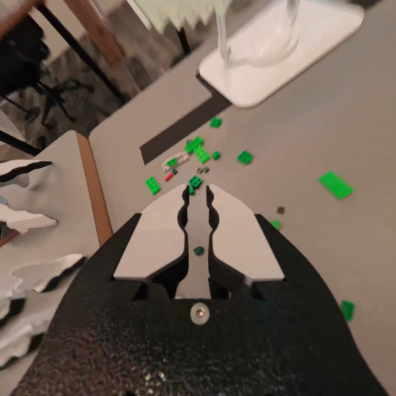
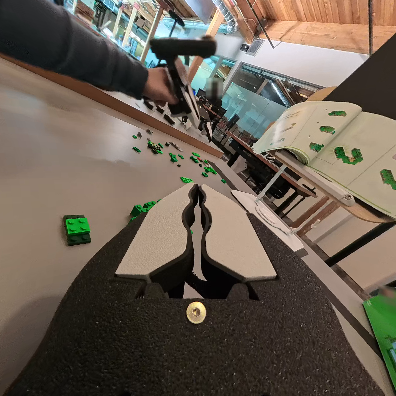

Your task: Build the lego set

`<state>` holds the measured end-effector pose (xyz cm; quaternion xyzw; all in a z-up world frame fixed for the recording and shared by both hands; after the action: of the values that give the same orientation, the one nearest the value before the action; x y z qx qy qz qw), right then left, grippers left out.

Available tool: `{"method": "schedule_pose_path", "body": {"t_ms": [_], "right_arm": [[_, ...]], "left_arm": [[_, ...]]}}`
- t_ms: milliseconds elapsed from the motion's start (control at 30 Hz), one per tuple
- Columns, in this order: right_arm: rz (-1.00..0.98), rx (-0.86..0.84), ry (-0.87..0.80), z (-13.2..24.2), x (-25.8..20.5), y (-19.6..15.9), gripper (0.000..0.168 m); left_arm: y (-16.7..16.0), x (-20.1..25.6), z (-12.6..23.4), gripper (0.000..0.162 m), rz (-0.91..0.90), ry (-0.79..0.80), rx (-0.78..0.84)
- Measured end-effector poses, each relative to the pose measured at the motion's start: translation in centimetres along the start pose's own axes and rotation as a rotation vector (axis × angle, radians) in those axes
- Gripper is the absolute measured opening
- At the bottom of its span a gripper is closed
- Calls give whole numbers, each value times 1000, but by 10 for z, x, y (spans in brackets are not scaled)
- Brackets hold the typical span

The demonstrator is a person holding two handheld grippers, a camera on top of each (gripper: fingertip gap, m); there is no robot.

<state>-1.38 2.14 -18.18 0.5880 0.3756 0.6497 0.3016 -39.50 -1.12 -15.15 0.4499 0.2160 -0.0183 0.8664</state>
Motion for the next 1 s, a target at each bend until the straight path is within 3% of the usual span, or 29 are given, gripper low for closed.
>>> {"method": "schedule_pose_path", "body": {"t_ms": [33, 167, 300, 467, 1000], "right_arm": [[-3, 5, -5, 0, 1, 0, 0], [-29, 17, -36, 3, 6, 0, 0], [-20, 26, -68, 5, 9, 2, 0], [9, 33, -90, 7, 9, 4, 0], [21, 23, -110, 8, 11, 4, 0]], "left_arm": [[1, 5, 11, 11, 68, 50, 72], [-18, 28, 53, 9, 278, 252, 288], [-46, 47, 79, 12, 402, 348, 353], [-61, 47, 100, 11, 352, 501, 399], [-68, 42, 95, 8, 421, 465, 425]]}}
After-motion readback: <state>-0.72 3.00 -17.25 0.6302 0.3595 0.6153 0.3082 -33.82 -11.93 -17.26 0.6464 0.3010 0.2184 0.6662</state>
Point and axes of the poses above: each gripper's, where its closed fingertips meet, z back along the fingers, y out of its top, x = y × z across the jaws, the point moved 5 cm from there along z, back along the fingers, and after that the axes turned 8 degrees about y, right-handed, at the moved point
